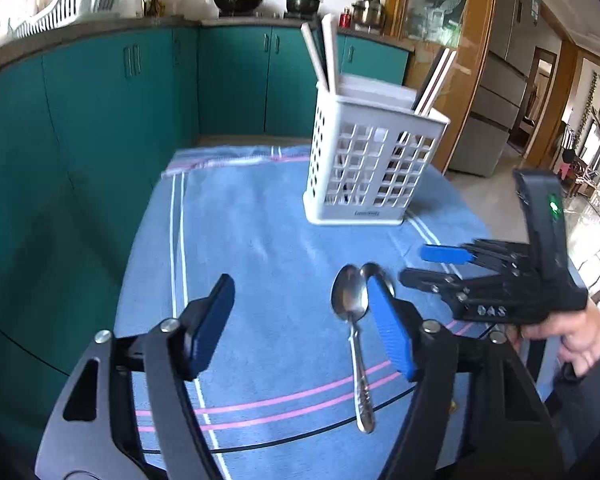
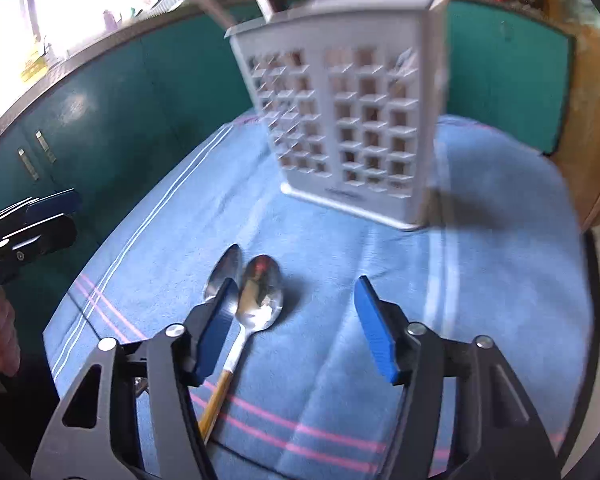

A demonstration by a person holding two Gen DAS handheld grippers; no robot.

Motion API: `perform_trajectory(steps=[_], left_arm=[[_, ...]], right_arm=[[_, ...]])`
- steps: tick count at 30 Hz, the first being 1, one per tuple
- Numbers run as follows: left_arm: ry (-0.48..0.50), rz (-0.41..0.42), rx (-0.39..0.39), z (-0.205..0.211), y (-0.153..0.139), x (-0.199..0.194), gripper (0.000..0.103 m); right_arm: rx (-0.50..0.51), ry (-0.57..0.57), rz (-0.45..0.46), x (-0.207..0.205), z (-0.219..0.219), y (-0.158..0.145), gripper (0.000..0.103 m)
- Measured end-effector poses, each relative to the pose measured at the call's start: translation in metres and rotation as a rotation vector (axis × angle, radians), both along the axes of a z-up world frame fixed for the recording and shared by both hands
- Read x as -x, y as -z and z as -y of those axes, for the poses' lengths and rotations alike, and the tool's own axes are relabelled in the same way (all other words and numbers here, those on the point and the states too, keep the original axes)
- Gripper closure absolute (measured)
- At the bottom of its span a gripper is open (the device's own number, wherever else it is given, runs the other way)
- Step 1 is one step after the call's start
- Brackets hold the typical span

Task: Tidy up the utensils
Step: 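Grasp a silver spoon with the left tool while the right tool grasps another spoon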

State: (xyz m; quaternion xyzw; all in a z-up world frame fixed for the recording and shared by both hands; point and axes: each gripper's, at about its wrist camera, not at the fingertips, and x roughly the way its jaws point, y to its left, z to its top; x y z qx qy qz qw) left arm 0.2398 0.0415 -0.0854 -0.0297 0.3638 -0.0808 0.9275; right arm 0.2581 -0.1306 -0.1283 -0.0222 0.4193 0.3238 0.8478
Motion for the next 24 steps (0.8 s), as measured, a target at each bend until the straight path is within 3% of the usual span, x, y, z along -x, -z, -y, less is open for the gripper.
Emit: perform_trajectory(steps=[4, 7, 9, 11, 24], left_arm=[[0.016, -0.066, 0.009, -0.008, 0.015, -0.013, 0.051], [0.037, -0.102, 0.012, -0.007, 0.026, -0.026, 0.054], [0.059, -0.115, 0.014, -0.003, 0.03, -0.034, 0.056], [0.096, -0.129, 0.031, 0.003, 0.033, -0.043, 0.056], [0.402, -0.231, 0.091, 0.029, 0.062, -0.09, 0.056]], right_arm=[[-0.021, -0.069, -0.076, -0.019, -0.016, 0.012, 0.062], [-0.044, -0.103, -0.145, -0.029, -0.023, 0.024, 0.074], [-0.057, -0.116, -0.176, -0.033, -0.027, 0.03, 0.091], [-0.069, -0.124, -0.195, -0.032, -0.03, 0.029, 0.099], [-0.143, -0.075, -0.143, -0.005, 0.004, -0.007, 0.101]])
